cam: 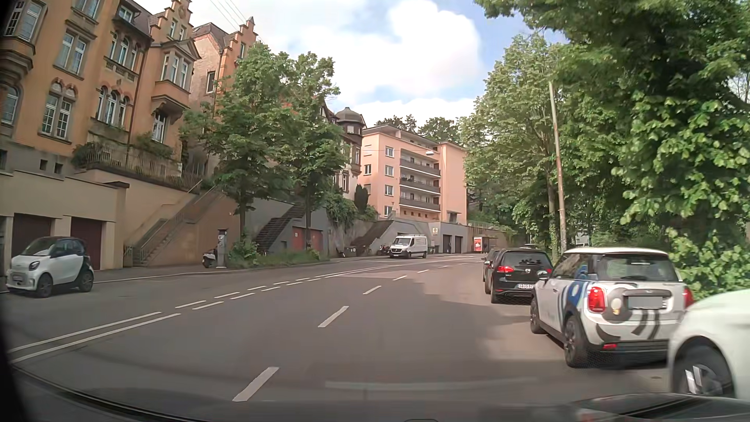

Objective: Follow the waypoints while adhering to traffic rules and regulations

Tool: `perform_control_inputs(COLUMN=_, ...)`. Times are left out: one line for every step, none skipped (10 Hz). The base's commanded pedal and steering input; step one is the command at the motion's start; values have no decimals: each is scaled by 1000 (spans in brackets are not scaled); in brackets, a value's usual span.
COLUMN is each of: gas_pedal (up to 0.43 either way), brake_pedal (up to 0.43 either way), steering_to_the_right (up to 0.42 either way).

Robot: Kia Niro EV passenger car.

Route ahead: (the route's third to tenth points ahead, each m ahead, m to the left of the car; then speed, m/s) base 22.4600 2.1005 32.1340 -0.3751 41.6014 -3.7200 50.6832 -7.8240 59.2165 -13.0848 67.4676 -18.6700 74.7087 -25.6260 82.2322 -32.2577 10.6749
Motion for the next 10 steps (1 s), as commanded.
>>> perform_control_inputs(gas_pedal=118, brake_pedal=0, steering_to_the_right=23)
perform_control_inputs(gas_pedal=118, brake_pedal=0, steering_to_the_right=25)
perform_control_inputs(gas_pedal=118, brake_pedal=0, steering_to_the_right=27)
perform_control_inputs(gas_pedal=118, brake_pedal=0, steering_to_the_right=34)
perform_control_inputs(gas_pedal=118, brake_pedal=0, steering_to_the_right=39)
perform_control_inputs(gas_pedal=118, brake_pedal=0, steering_to_the_right=40)
perform_control_inputs(gas_pedal=118, brake_pedal=0, steering_to_the_right=40)
perform_control_inputs(gas_pedal=118, brake_pedal=0, steering_to_the_right=41)
perform_control_inputs(gas_pedal=118, brake_pedal=0, steering_to_the_right=43)
perform_control_inputs(gas_pedal=118, brake_pedal=0, steering_to_the_right=50)
